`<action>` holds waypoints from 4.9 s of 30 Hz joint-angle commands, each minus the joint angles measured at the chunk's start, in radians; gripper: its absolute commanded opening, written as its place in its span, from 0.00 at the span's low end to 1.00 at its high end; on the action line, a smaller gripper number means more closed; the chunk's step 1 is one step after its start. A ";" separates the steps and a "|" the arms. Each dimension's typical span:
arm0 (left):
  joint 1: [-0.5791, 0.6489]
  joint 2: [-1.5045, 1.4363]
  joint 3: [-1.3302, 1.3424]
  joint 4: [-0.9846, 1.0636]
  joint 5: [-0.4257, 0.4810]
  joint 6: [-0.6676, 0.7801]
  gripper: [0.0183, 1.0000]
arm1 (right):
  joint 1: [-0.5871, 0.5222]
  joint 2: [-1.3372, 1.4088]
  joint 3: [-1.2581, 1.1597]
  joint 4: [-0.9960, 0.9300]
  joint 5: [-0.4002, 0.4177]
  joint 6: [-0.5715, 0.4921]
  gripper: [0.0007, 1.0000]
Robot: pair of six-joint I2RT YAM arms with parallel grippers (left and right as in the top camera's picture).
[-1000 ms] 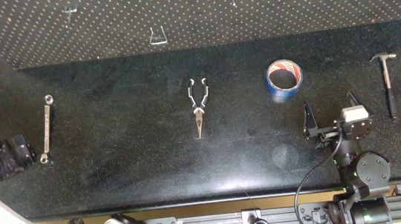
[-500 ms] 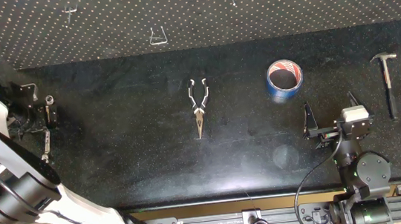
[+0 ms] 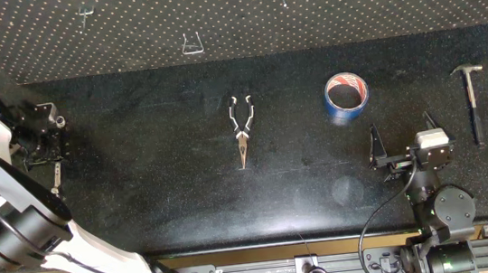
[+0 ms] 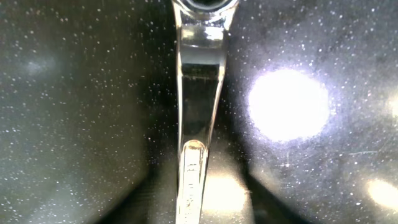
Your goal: Place Tools Onto Pegboard
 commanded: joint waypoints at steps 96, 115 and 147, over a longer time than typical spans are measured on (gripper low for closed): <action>-1.157 -0.267 -0.297 0.270 -0.083 -1.110 1.00 | 0.004 -0.010 -0.003 -0.005 0.002 -0.010 0.98; -1.156 -0.052 -0.062 0.086 -0.024 -1.128 1.00 | 0.004 -0.010 -0.003 -0.005 0.002 -0.011 0.98; -1.156 0.000 -0.062 0.110 -0.024 -1.128 0.44 | 0.004 -0.010 -0.003 -0.005 0.002 -0.011 0.98</action>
